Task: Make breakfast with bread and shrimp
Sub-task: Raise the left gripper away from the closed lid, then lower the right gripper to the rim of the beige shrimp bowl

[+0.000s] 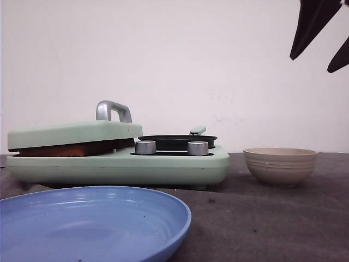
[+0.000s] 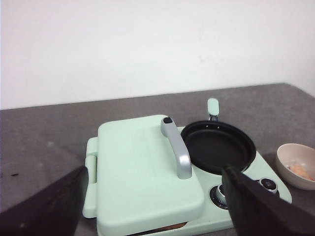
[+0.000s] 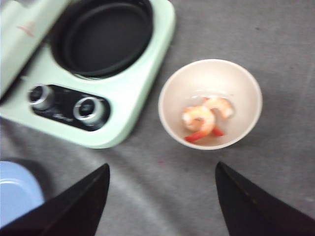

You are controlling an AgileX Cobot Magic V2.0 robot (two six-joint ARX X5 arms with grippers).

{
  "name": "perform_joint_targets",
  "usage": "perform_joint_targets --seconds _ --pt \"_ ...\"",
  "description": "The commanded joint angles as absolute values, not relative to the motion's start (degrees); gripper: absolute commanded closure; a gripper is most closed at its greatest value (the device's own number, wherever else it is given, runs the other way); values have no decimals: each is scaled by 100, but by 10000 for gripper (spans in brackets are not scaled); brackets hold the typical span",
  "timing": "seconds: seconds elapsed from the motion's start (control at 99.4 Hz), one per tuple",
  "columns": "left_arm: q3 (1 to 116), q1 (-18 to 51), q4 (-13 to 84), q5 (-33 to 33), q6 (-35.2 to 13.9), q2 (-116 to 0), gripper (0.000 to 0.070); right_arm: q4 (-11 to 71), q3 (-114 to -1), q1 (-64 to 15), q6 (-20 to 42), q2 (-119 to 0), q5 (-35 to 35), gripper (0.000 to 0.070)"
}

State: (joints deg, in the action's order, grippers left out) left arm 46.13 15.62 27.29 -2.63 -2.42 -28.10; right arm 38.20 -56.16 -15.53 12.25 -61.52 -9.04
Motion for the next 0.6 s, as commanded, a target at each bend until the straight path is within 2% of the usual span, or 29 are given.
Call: perform_joint_targets --seconds 0.0,0.443,0.593 --pt "4644 1573 2790 -161 -215 -2779 230 3900 -5902 -1472 910 -6482 -897 272" --pt "4641 1573 3225 -104 -272 -2425 230 3800 -6643 -580 814 -8302 -906 273" --pt "4641 1577 3214 -137 -412 -2390 230 3457 -6646 -384 873 -8816 -1227 273"
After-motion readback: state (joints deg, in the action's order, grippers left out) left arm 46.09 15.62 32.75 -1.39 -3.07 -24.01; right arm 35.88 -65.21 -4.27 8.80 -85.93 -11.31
